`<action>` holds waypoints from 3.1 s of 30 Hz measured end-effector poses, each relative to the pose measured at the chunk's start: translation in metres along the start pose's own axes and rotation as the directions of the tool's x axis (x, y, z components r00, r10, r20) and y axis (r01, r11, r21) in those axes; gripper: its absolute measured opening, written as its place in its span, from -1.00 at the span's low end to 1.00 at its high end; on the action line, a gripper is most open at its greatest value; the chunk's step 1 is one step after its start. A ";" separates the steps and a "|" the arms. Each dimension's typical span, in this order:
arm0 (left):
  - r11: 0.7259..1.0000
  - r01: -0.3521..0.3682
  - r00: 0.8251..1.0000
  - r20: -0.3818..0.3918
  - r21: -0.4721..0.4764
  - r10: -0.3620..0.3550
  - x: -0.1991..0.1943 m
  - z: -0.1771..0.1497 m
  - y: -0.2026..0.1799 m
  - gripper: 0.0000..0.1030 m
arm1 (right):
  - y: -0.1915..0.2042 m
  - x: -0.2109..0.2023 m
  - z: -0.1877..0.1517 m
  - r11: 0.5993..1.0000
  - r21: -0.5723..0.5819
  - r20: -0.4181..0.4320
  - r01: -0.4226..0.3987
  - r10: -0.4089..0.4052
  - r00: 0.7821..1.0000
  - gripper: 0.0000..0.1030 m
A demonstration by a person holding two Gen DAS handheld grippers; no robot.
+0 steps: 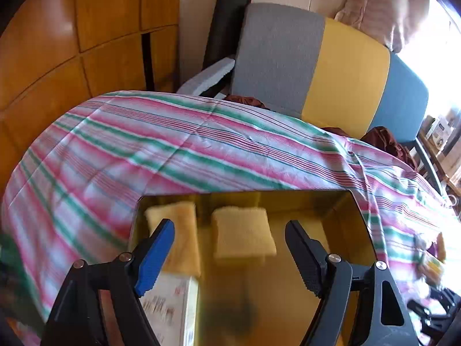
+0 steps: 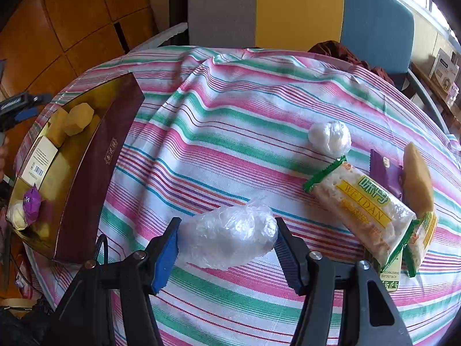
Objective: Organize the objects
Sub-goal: 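Drop the sponge into the tray with the left tool while the right grasps wrapped cotton, then lower the white wrapped cotton balls into the tray and open the right tool, then move both tools from the tray back toward the remaining items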
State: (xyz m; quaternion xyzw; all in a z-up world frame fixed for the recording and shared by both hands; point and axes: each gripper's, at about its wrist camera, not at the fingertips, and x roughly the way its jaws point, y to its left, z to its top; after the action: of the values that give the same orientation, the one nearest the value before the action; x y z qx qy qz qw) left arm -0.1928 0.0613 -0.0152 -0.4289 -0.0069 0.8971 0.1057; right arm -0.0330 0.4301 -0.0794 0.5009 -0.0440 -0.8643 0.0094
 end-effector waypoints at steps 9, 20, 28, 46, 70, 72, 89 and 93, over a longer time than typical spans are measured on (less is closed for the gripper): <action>0.994 -0.058 0.997 0.059 0.092 0.053 -0.067 -0.064 -0.006 0.60 | 0.011 -0.024 0.000 1.000 -0.008 0.060 -0.009 0.009 0.998 0.23; 0.995 -0.058 0.991 0.125 0.078 0.048 -0.101 -0.098 0.004 0.69 | 0.049 -0.152 0.001 0.990 -0.119 0.249 -0.077 0.105 0.963 0.22; 0.999 -0.034 0.990 0.139 0.028 0.030 -0.107 -0.106 0.020 0.74 | 0.108 -0.165 0.015 0.958 -0.252 0.228 -0.138 0.197 0.954 0.23; 0.987 -0.089 0.986 0.127 -0.135 0.107 -0.105 -0.118 0.093 0.79 | 0.244 0.051 0.095 0.942 -0.146 -0.102 -0.302 0.289 0.952 0.51; 0.997 -0.060 0.986 0.154 -0.047 0.067 -0.119 -0.116 0.053 0.84 | 0.200 -0.032 0.040 0.973 -0.192 0.105 -0.126 0.148 0.983 0.66; 0.998 -0.059 0.985 0.161 -0.027 0.062 -0.121 -0.115 0.047 0.85 | 0.191 -0.039 0.033 0.977 -0.187 0.121 -0.105 0.129 0.984 0.66; 0.985 -0.029 0.986 0.170 0.168 0.000 -0.133 -0.116 -0.026 0.90 | 0.052 -0.086 -0.003 0.995 0.021 0.199 0.097 -0.099 0.975 0.66; 0.978 -0.015 0.986 0.165 0.209 -0.020 -0.131 -0.116 -0.046 0.90 | 0.008 -0.097 -0.012 0.982 0.088 0.202 0.166 -0.181 0.962 0.66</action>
State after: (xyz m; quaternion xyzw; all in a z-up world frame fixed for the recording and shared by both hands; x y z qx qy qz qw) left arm -0.0151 0.0712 0.0169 -0.3392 0.0781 0.9253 0.1506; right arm 0.0256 0.4268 -0.0004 0.4090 -0.0308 -0.9077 -0.0884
